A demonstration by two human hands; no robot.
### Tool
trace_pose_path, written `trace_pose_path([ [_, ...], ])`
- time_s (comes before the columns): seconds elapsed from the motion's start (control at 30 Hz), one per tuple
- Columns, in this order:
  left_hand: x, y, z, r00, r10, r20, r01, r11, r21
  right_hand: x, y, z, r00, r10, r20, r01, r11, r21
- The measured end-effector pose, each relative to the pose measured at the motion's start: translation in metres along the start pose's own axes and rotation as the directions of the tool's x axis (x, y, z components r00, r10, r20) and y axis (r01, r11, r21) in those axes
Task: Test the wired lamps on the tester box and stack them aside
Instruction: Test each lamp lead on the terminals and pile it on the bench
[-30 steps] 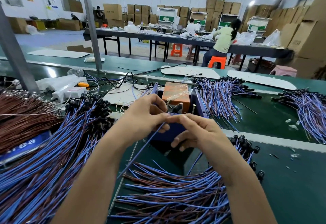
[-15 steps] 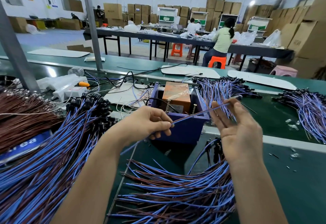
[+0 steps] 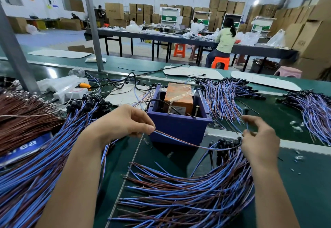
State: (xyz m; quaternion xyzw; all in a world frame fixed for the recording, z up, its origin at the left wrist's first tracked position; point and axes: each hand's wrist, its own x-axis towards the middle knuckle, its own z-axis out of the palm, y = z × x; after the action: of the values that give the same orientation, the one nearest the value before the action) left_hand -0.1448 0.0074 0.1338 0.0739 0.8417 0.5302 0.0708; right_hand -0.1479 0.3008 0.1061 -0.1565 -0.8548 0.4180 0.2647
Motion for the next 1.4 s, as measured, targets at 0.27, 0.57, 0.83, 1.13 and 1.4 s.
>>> trace_pose_path([
  [0.27, -0.004, 0.015, 0.010, 0.992, 0.102, 0.079, -0.081, 0.968, -0.236, -0.013, -0.016, 0.003, 0.889, 0.082, 0.451, 0.093, 0.931, -0.352],
  [0.57, 0.005, 0.019, 0.030, 0.996, 0.077, 0.054, -0.061, 0.965, -0.256, -0.053, -0.068, 0.019, 0.740, -0.376, 0.558, 0.124, 0.891, 0.436],
  [0.83, 0.020, 0.014, 0.055, 0.994, -0.069, -0.079, 0.034, 0.925, -0.379, -0.048, -0.057, 0.031, 0.852, -0.211, 0.479, 0.051, 0.944, 0.326],
  [1.13, 0.027, 0.003, 0.062, 0.976, -0.218, -0.008, 0.191, 0.871, -0.453, -0.031, -0.041, 0.022, 0.894, -0.063, 0.443, 0.030, 0.996, 0.079],
  [1.4, 0.027, 0.003, 0.060, 0.973, -0.231, -0.017, 0.210, 0.910, -0.358, -0.031, -0.044, 0.016, 0.898, -0.056, 0.436, 0.003, 0.993, 0.121],
])
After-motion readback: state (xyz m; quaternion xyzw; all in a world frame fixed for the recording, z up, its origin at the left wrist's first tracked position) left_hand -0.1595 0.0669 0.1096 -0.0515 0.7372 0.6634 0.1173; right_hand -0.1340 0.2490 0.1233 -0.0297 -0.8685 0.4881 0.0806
